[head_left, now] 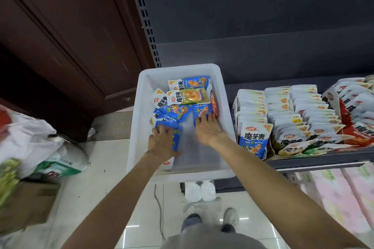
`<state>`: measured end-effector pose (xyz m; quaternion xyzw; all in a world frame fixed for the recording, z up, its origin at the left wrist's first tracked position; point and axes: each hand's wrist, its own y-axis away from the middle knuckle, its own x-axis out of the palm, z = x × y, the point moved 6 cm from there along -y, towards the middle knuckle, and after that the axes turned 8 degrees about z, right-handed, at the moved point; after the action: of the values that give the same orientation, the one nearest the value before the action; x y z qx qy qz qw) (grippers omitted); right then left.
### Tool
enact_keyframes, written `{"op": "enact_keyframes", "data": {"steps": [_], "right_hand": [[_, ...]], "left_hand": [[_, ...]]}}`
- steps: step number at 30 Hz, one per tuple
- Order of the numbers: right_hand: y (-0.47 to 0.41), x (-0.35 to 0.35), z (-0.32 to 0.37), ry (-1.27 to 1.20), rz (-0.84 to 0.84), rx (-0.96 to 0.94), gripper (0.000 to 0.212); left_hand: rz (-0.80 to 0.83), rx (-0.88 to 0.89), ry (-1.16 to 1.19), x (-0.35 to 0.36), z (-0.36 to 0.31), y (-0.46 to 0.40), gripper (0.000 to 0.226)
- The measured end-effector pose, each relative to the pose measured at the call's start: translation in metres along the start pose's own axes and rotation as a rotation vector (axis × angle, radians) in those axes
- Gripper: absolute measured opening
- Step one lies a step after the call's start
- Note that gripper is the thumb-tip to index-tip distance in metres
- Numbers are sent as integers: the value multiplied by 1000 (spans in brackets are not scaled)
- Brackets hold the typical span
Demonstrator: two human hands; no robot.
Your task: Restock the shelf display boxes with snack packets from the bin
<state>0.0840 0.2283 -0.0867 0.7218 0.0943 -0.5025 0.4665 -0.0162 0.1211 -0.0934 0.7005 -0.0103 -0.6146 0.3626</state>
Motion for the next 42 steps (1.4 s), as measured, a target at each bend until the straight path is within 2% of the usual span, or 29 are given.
{"op": "enact_keyframes", "data": {"steps": [2, 4, 6, 8, 11, 13, 14, 17, 20, 22, 27, 29, 33, 35, 39, 42], "right_hand": [[-1, 5, 1, 55, 2, 1, 62], [3, 9, 4, 105, -12, -25, 53], [9, 11, 5, 112, 0, -47, 49], [17, 9, 5, 18, 3, -79, 49], [41, -7, 3, -363, -112, -155, 62], [64, -17, -1, -686, -214, -186, 72], [76, -20, -3, -854, -257, -201, 75], [106, -27, -17, -1325, -386, -208, 69], [135, -35, -37, -1762, -523, -219, 37], [156, -37, -54, -1930, -620, -228, 23], [206, -22, -103, -1867, -732, -202, 18], [225, -9, -126, -1832, -790, -157, 17], [262, 19, -167, -1848, -917, -58, 16], [276, 28, -187, -1803, -983, -21, 18], [296, 20, -213, -1404, -1068, -37, 15], [291, -3, -202, -982, -1058, -107, 5]], "left_hand": [[-15, 49, -43, -2, -3, -4, 91], [-39, 87, -26, -2, -4, -8, 102], [-62, 76, 249, -5, 1, -9, 110], [-110, 51, 524, -12, 11, -6, 94], [-251, 42, 630, -37, 22, 5, 35], [-364, 66, 841, -59, 27, 22, 10], [-398, 101, 1044, -70, 27, 32, 3], [-408, 222, 1614, -95, 16, 65, 9], [-311, 341, 1745, -106, -6, 85, 10], [-222, 390, 1738, -107, -26, 93, 13], [-104, 533, 1477, -104, -87, 103, 24], [-127, 581, 1317, -102, -112, 102, 27], [-212, 694, 1088, -98, -159, 100, 10], [-328, 718, 966, -98, -172, 98, 10], [-567, 633, 655, -94, -173, 91, 6], [-608, 573, 445, -88, -166, 84, 16]]}}
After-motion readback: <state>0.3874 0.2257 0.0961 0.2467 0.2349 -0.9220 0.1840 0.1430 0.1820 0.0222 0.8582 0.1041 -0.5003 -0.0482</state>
